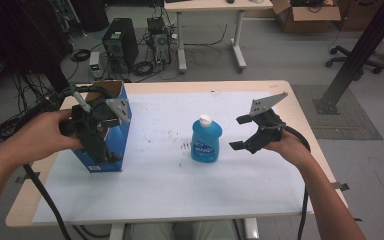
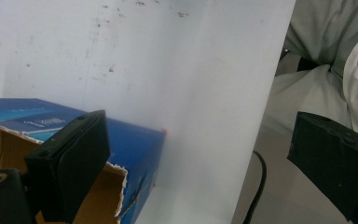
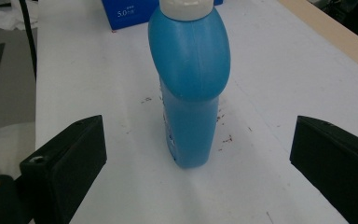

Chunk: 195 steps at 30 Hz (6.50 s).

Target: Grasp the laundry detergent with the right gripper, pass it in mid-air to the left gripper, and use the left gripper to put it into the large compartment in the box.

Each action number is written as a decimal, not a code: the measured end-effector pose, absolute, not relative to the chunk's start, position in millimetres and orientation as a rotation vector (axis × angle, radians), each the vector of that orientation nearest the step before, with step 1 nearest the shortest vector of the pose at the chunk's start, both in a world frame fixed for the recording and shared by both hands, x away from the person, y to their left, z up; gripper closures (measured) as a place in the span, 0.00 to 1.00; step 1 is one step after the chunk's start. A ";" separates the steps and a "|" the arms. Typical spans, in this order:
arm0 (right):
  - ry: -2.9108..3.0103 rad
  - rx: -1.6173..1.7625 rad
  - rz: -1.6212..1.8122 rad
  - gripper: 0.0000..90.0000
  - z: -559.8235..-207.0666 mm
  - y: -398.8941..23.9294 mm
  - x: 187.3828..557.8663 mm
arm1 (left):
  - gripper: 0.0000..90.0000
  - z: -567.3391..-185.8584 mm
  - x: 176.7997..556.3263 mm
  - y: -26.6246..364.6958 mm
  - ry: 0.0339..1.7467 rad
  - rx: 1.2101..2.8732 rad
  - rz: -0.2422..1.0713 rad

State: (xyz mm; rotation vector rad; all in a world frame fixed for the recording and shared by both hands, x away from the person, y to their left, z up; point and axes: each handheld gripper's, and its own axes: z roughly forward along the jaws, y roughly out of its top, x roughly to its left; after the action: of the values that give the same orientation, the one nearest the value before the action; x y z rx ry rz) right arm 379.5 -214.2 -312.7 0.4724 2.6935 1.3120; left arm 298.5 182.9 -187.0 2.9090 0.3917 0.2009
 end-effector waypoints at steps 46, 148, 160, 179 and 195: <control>2.570 0.503 1.537 0.04 -367.6 -210.9 377.2 | 0.06 -187.9 300.1 180.6 0.397 2.915 0.198; 2.530 0.382 1.599 0.45 -393.7 -156.9 399.0 | 0.07 -188.4 303.2 185.3 0.416 2.903 0.207; 2.520 0.322 1.567 0.47 -390.2 -154.4 393.2 | 0.07 -187.4 303.9 183.3 0.415 2.903 0.208; 2.478 0.332 1.623 0.48 -332.6 -180.5 377.2 | 0.07 -165.5 301.4 160.6 0.371 2.894 0.254; 2.572 0.240 1.575 0.48 -291.1 -185.3 354.7 | 0.07 -144.8 302.8 125.3 0.280 2.911 0.268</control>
State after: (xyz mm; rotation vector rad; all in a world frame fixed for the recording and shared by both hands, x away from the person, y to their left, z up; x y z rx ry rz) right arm 354.7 -185.3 -291.1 0.2404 2.5718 1.5746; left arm 302.8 125.3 -144.8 2.9110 0.2804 0.2681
